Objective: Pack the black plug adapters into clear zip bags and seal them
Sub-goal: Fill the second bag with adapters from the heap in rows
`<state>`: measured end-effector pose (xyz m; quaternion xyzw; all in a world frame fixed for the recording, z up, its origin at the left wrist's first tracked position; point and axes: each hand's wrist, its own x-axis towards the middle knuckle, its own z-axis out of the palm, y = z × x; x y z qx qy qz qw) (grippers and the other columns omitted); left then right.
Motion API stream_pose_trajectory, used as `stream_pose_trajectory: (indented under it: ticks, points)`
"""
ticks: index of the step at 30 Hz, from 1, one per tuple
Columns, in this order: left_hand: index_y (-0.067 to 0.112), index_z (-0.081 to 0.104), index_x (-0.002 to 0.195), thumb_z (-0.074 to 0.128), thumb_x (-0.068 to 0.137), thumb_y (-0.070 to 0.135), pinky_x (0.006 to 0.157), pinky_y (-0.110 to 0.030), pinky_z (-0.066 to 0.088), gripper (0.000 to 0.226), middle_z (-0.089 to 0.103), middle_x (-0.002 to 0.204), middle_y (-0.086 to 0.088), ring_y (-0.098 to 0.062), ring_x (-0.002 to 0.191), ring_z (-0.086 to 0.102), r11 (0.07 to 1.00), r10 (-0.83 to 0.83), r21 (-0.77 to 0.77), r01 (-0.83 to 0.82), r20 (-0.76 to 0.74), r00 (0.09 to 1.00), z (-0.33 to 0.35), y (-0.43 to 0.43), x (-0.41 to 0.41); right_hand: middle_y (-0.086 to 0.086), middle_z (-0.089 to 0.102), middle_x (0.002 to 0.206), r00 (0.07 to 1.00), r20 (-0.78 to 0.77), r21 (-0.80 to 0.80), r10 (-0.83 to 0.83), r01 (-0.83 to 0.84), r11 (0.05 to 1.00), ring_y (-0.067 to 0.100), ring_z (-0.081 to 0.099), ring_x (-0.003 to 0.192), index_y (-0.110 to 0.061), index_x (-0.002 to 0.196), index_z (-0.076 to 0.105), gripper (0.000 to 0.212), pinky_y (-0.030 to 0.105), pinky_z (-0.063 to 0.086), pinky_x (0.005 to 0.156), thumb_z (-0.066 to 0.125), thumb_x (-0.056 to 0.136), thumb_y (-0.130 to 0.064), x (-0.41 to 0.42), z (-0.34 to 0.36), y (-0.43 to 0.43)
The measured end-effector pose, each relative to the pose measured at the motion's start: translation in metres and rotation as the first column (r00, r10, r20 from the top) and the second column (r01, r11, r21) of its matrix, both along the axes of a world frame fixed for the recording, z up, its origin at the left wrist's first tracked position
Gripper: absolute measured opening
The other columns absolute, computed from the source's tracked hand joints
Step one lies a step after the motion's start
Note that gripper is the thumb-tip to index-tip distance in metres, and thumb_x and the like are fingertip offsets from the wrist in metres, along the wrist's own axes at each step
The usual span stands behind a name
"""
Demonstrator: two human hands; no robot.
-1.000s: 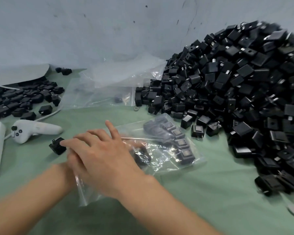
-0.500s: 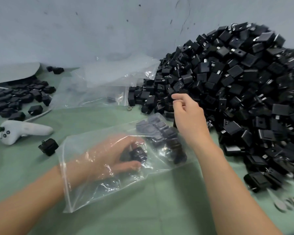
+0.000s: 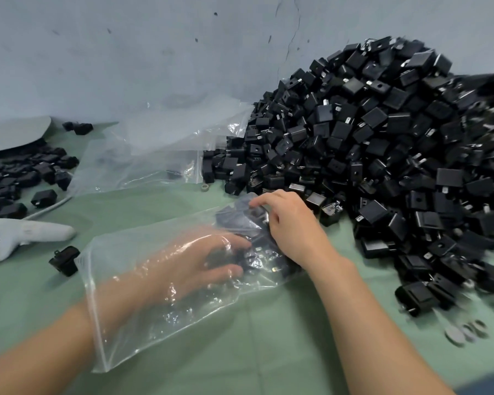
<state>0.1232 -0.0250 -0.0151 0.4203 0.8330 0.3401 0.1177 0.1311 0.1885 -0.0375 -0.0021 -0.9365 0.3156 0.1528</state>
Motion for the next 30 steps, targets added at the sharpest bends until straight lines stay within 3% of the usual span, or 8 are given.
stream_pose_trajectory:
  ticks: [5, 7, 10, 16, 21, 23, 27, 30]
  points:
    - [0.038, 0.064, 0.119, 0.065, 0.088, 0.048, 0.088, -0.018, 0.049, 0.032, 0.065, 0.098, 0.005, -0.001, 0.094, 0.062, 0.998, -0.043, -0.052, 0.037, -0.113, 0.993, -0.010, 0.013, -0.013, -0.010, 0.062, 0.117, 1.000, -0.013, -0.025, -0.006, 0.006, 1.000, 0.013, 0.047, 0.111, -0.029, 0.116, 0.068, 0.041, 0.031, 0.041, 0.095, 0.042, 0.097, -0.004, -0.002, -0.003, 0.001]
    - [0.043, 0.060, 0.118, 0.059, 0.083, 0.063, 0.074, -0.027, 0.051, 0.041, 0.058, 0.083, 0.010, -0.005, 0.079, 0.059, 0.999, -0.005, -0.037, -0.001, -0.180, 0.984, -0.016, 0.018, -0.016, -0.011, 0.062, 0.116, 1.000, 0.007, -0.086, -0.007, 0.007, 0.996, 0.008, 0.049, 0.104, -0.031, 0.114, 0.070, 0.041, 0.018, 0.041, 0.085, 0.042, 0.097, -0.005, -0.002, -0.003, 0.000]
    - [0.053, 0.047, 0.101, 0.056, 0.066, 0.084, 0.063, -0.020, 0.039, 0.048, 0.055, 0.087, 0.023, 0.000, 0.072, 0.052, 0.986, 0.069, -0.138, -0.098, -0.198, 0.978, -0.021, 0.023, -0.022, -0.013, 0.062, 0.115, 1.000, 0.021, -0.185, -0.022, 0.025, 0.982, 0.002, 0.051, 0.094, -0.033, 0.111, 0.071, 0.041, 0.006, 0.036, 0.071, 0.042, 0.098, -0.007, -0.002, -0.002, -0.001]
    - [0.027, 0.043, 0.074, 0.067, 0.078, 0.065, 0.062, -0.018, 0.038, 0.045, 0.050, 0.071, 0.010, -0.003, 0.065, 0.044, 0.966, 0.116, -0.209, -0.151, -0.169, 0.979, -0.012, 0.032, -0.018, -0.018, 0.060, 0.118, 0.997, 0.074, -0.215, -0.007, 0.023, 0.976, -0.003, 0.053, 0.087, -0.039, 0.114, 0.069, 0.036, 0.009, 0.034, 0.070, 0.044, 0.099, -0.018, 0.000, 0.002, 0.000]
    - [0.009, 0.057, 0.075, 0.071, 0.092, 0.021, 0.060, -0.010, 0.037, 0.024, 0.046, 0.063, 0.012, 0.004, 0.061, 0.048, 0.990, 0.113, -0.069, -0.122, -0.113, 0.987, 0.009, 0.010, 0.001, -0.023, 0.053, 0.129, 0.996, 0.058, -0.199, 0.068, -0.055, 0.978, 0.002, 0.047, 0.120, -0.040, 0.125, 0.062, 0.029, 0.029, 0.039, 0.103, 0.046, 0.101, -0.040, 0.007, 0.011, -0.008]
    - [0.014, 0.066, 0.081, 0.068, 0.094, 0.020, 0.064, -0.006, 0.039, 0.014, 0.051, 0.067, 0.018, 0.011, 0.063, 0.053, 0.978, 0.194, -0.051, -0.203, -0.146, 0.970, 0.013, -0.022, 0.006, -0.025, 0.051, 0.134, 0.995, 0.049, -0.156, 0.092, -0.083, 0.984, 0.003, 0.044, 0.126, -0.041, 0.129, 0.060, 0.033, 0.036, 0.037, 0.109, 0.043, 0.101, -0.045, 0.011, 0.015, -0.012]
    - [0.040, 0.069, 0.088, 0.064, 0.091, 0.034, 0.082, -0.016, 0.045, 0.009, 0.068, 0.091, 0.022, 0.009, 0.087, 0.060, 0.882, 0.459, 0.021, -0.471, -0.269, 0.847, 0.017, -0.113, 0.020, -0.017, 0.040, 0.152, 0.979, 0.179, -0.010, 0.098, -0.098, 0.995, 0.011, 0.031, 0.142, -0.044, 0.132, 0.059, 0.036, 0.039, 0.026, 0.117, 0.042, 0.101, -0.047, 0.013, 0.015, -0.017]
    - [0.041, 0.063, 0.094, 0.060, 0.094, 0.039, 0.075, -0.006, 0.040, 0.004, 0.065, 0.099, 0.027, 0.008, 0.091, 0.058, 0.689, 0.722, 0.223, -0.690, -0.296, 0.626, 0.009, -0.159, 0.024, -0.011, 0.032, 0.159, 0.973, 0.228, 0.036, 0.032, -0.042, 0.998, 0.016, 0.026, 0.146, -0.045, 0.134, 0.056, 0.036, 0.043, 0.024, 0.120, 0.040, 0.102, -0.044, 0.014, 0.012, -0.026]
